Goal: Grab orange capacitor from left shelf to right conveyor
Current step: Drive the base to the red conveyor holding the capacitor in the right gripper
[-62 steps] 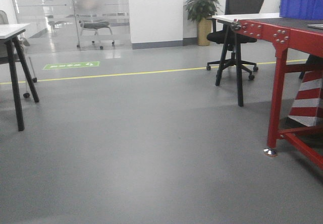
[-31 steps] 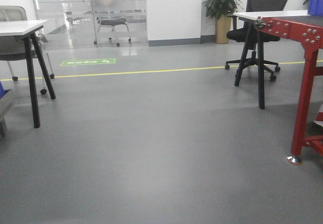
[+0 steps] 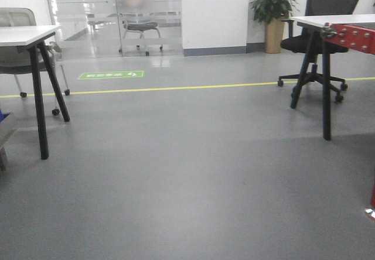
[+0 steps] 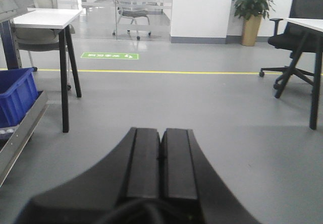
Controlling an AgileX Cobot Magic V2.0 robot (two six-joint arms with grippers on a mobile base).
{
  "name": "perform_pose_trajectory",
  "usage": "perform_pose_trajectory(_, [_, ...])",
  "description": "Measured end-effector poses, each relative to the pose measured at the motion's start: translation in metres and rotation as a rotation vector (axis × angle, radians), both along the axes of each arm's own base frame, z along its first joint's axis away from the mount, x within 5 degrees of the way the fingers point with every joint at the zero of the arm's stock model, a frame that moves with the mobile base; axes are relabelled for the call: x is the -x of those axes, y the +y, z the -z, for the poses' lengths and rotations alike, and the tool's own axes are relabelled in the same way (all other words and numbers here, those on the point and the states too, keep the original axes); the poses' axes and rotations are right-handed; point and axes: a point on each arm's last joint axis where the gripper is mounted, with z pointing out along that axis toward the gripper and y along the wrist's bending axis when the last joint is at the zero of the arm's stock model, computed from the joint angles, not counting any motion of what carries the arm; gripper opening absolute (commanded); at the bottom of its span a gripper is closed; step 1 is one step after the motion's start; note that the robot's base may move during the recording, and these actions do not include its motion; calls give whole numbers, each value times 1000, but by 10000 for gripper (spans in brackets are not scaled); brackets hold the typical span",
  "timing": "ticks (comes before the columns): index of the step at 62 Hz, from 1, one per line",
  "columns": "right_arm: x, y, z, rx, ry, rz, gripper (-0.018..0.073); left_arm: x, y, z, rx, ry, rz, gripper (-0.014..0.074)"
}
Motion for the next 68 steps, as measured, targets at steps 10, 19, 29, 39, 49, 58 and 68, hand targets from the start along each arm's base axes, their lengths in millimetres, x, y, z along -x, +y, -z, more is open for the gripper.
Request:
perform_pose_trajectory(10, [0,0,0,0,0,0,157,0,0,0,0,0,0,-127])
perform_pose_trajectory(19, [0,0,0,0,0,0,157,0,0,0,0,0,0,-127])
perform_pose_trajectory(29, [0,0,0,0,0,0,157,0,0,0,0,0,0,-127])
perform_pose_trajectory(39, [0,0,0,0,0,0,157,0,0,0,0,0,0,-127])
perform_pose_trajectory(49, [0,0,0,0,0,0,157,0,0,0,0,0,0,-127])
perform_pose_trajectory(58, [0,0,0,0,0,0,157,0,0,0,0,0,0,-127])
perform_pose_trajectory(68, [0,0,0,0,0,0,157,0,0,0,0,0,0,-127])
